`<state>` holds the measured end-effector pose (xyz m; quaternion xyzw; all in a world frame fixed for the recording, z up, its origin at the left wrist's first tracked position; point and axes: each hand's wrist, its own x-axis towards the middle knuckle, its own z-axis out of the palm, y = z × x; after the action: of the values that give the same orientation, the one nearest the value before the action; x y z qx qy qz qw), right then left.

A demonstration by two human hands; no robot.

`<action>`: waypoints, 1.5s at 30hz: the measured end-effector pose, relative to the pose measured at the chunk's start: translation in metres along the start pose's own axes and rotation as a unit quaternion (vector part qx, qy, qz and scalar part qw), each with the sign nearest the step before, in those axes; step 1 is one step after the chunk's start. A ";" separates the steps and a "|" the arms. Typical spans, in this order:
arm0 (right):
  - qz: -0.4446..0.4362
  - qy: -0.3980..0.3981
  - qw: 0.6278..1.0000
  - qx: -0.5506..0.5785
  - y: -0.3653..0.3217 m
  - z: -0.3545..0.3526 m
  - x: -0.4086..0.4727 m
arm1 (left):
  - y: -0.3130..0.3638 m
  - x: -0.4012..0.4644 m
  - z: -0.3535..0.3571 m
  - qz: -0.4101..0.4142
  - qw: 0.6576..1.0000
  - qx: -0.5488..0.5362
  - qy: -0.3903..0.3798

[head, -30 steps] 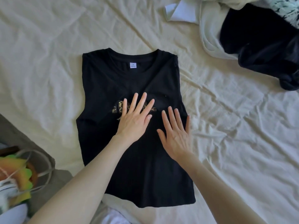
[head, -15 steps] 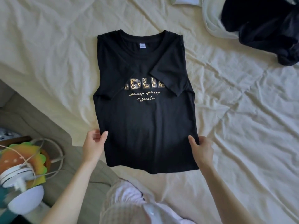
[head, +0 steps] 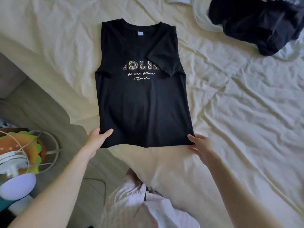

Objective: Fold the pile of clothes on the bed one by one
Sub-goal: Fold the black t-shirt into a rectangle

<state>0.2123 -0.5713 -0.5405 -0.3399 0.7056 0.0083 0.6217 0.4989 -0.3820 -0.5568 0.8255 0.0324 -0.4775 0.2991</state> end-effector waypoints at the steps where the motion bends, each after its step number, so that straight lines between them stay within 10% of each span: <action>1: -0.004 -0.005 1.000 0.017 0.002 -0.002 -0.003 | -0.006 -0.006 0.000 -0.006 0.999 -0.031 0.004; 13: 0.080 0.051 0.989 0.114 0.060 -0.052 -0.061 | -0.068 -0.111 -0.020 -0.106 0.893 -0.436 0.003; 27: 0.009 -0.032 0.910 0.413 -0.017 -0.039 -0.059 | 0.012 -0.113 -0.039 -0.070 0.873 -0.480 0.057; 45: 0.003 0.042 0.937 0.348 -0.221 0.038 0.046 | 0.192 0.049 -0.044 -0.082 0.864 -0.494 0.049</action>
<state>0.3534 -0.7462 -0.4987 -0.1005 0.6909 -0.2503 0.6707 0.6242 -0.5273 -0.4913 0.5860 0.3465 -0.3808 0.6257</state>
